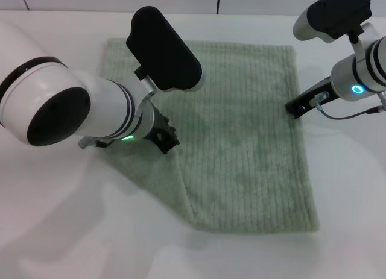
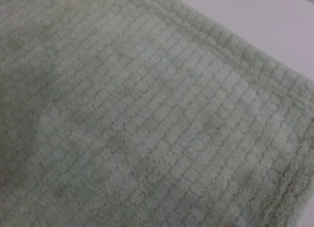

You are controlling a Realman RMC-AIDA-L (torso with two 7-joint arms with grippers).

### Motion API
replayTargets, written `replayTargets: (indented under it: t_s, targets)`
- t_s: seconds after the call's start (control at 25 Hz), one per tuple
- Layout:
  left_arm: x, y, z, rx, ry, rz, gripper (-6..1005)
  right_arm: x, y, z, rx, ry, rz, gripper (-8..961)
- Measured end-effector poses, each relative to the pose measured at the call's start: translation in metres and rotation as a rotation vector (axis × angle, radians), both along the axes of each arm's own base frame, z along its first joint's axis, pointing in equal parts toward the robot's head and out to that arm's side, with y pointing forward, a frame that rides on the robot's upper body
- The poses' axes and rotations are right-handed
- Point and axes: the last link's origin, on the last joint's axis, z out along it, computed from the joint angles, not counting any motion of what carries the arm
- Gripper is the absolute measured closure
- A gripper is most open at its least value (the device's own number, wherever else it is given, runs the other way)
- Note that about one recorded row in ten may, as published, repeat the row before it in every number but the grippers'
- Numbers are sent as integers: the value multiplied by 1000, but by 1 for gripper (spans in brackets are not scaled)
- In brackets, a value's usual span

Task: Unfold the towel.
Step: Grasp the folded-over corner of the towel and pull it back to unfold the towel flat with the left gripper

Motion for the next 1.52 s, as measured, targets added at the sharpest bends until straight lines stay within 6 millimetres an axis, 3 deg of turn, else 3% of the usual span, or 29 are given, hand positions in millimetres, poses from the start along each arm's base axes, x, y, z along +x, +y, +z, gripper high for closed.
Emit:
replayTargets:
  t_s: [0.04,0.28,0.48,1.04,1.52]
  targets:
    - [0,0,0,0,0,0,780,0,0,0,0,0,0,953]
    - [8,-2,4,7,-16,-20,951,1,0,0,0,0,-2,953]
    - [17,-4,9,10,-26,-38,1001,2,-1,-1,-2,-1,-5,953]
    - [32,-15,32,-11,3,-59,1001,3,-2,-1,-5,-4,-9,953]
    - [22,-24,61,-9,43,-16,1001,3,-3,-2,-9,-5,-11,954]
